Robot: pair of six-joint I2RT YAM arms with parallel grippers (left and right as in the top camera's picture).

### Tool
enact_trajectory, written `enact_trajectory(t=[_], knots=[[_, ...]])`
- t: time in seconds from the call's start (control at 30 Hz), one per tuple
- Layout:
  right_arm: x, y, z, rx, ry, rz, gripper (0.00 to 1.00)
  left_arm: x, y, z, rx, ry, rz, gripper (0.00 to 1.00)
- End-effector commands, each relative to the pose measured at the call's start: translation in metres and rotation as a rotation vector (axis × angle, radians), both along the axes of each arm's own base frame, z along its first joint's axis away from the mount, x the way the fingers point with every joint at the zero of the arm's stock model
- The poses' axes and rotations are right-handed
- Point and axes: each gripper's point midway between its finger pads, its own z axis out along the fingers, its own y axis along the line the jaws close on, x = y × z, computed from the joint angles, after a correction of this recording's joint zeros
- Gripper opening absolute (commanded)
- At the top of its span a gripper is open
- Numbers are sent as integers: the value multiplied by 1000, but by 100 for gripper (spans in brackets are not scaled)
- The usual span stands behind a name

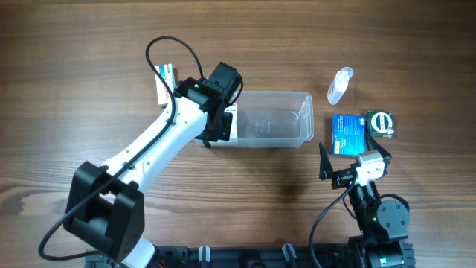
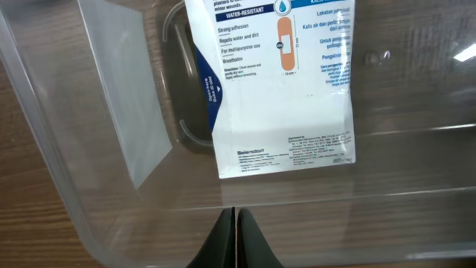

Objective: Pack container
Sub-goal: 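Lower the Hansaplast box into the container's left end and release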

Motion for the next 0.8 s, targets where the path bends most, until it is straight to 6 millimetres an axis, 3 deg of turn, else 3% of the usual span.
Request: enact_trajectory(t=[0.0,0.3,0.47,0.77], knots=[[1,-3,0,-9,-5,-14,100,-1,-16,-3,-91,19,27,4],[1,-3,0,-9,-5,-14,100,26,-55,7,-262,-86,161,4],[1,-3,0,-9,-5,-14,100,30,-70,9,-265,-140,154,4],[1,-3,0,-9,-5,-14,100,38,-81,-20,-249,-129,168,4]])
